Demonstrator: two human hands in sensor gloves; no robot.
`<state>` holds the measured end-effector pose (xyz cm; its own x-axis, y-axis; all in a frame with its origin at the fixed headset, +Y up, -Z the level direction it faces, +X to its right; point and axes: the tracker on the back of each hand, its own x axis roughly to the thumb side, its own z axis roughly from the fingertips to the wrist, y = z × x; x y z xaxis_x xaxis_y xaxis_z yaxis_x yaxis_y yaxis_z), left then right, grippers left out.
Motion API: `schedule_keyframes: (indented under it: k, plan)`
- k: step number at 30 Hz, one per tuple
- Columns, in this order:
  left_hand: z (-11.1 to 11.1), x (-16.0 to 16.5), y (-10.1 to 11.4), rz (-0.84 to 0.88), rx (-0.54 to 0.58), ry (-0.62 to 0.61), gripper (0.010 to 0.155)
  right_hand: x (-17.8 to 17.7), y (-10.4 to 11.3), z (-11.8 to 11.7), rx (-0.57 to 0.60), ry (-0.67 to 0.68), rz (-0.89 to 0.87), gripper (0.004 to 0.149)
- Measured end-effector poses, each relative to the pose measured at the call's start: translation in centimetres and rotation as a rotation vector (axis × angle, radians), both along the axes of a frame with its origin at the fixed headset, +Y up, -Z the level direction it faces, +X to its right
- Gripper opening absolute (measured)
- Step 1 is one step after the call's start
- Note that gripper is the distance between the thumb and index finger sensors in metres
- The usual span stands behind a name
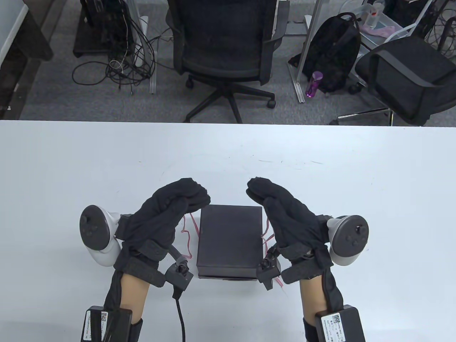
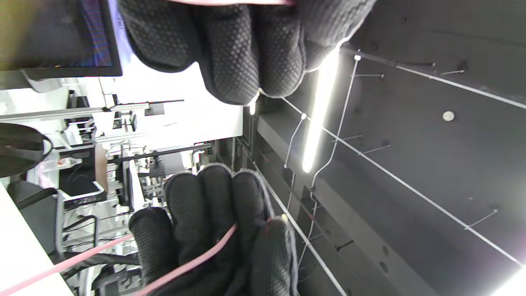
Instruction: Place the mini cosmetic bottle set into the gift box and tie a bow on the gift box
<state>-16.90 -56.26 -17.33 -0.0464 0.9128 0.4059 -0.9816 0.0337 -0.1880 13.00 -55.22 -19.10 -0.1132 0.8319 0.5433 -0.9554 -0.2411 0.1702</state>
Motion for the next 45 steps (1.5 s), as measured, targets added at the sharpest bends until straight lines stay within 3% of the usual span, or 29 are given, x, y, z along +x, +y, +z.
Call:
schedule_keyframes:
  k: [7, 13, 18, 30, 37, 45]
  plan:
    - [1.2, 1.5, -4.8, -0.148, -0.029, 0.073, 0.051, -0.8, -3.5, 1.7, 0.028, -0.021, 0.059, 0.052]
    - [2.5, 2.5, -9.1, -0.026, -0.083, 0.085, 0.060, -1.7, -5.9, 3.5, 0.023, -0.052, 0.109, 0.053]
    - [2.8, 2.7, -10.9, -0.031, -0.093, 0.106, 0.060, -2.3, -6.8, 4.1, 0.020, -0.107, 0.245, 0.057]
    - [2.5, 3.6, -12.2, -0.110, -0.136, 0.055, 0.060, -3.0, -8.7, 3.9, 0.043, -0.143, 0.426, 0.058]
    - [2.2, 3.8, -13.1, -0.055, -0.221, -0.071, 0.065, -4.2, -9.3, 4.3, 0.039, -0.144, 0.526, 0.057]
    - [2.7, 5.1, -12.8, -0.020, -0.227, -0.240, 0.074, -5.2, -9.8, 4.4, 0.043, -0.147, 0.620, 0.062]
